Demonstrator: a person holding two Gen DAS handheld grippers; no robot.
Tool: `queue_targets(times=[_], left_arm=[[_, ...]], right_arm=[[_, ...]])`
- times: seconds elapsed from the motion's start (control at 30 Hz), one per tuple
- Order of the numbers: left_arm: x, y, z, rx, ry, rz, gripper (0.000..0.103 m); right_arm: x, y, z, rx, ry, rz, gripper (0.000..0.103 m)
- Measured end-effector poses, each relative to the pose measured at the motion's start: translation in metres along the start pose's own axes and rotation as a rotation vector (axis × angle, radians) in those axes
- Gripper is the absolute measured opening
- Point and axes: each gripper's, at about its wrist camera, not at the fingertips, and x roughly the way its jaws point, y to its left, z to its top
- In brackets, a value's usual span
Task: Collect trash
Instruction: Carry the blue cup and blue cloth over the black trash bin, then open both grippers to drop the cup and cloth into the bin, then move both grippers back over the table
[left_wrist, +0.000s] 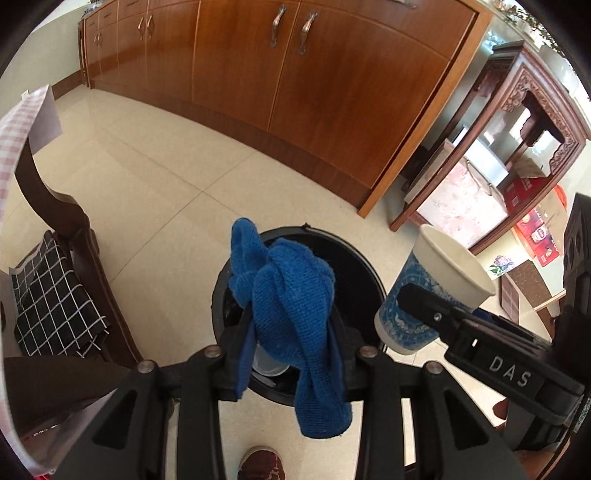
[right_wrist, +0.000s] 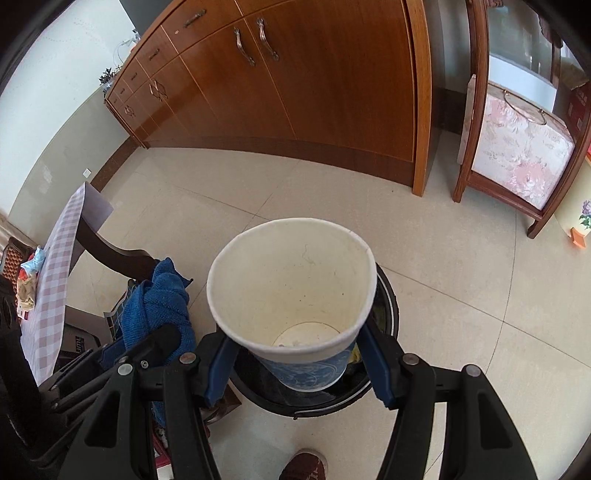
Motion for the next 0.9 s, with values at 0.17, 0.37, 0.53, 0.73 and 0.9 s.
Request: queue_targets(times=[0.17,0.37,0.53,0.73,0.9], left_arm=[[0.016,0.000,0.006,-0.003,0.024,0.018,0.052],[0.013,0.003,0.016,-0.012,0.011,0.024,0.069],[-0.018,-0.001,0.020,0.017,-0.060,0.057,0.069],[-0.065,0.013,0.023,-0.015,-0.140,0.087,0.069],[-0.110,0.027,0.023,-0.045,-0.211,0.117,0.069]], right_arm=[[0.027,-0.005,0.006,0.018,0.056,-0.042,0.070],[0.027,-0.019,0.014,0.073,0.041,-0.101,0.079],[-0.002,-0.017,0.010,0.083,-0.034,-0.107,0.079],[-0.048,-0.001,0.008,0.062,-0.122,-0.091,0.079],[-0.084,0.033,0.009,-0.020,-0.197,-0.079,0.079]])
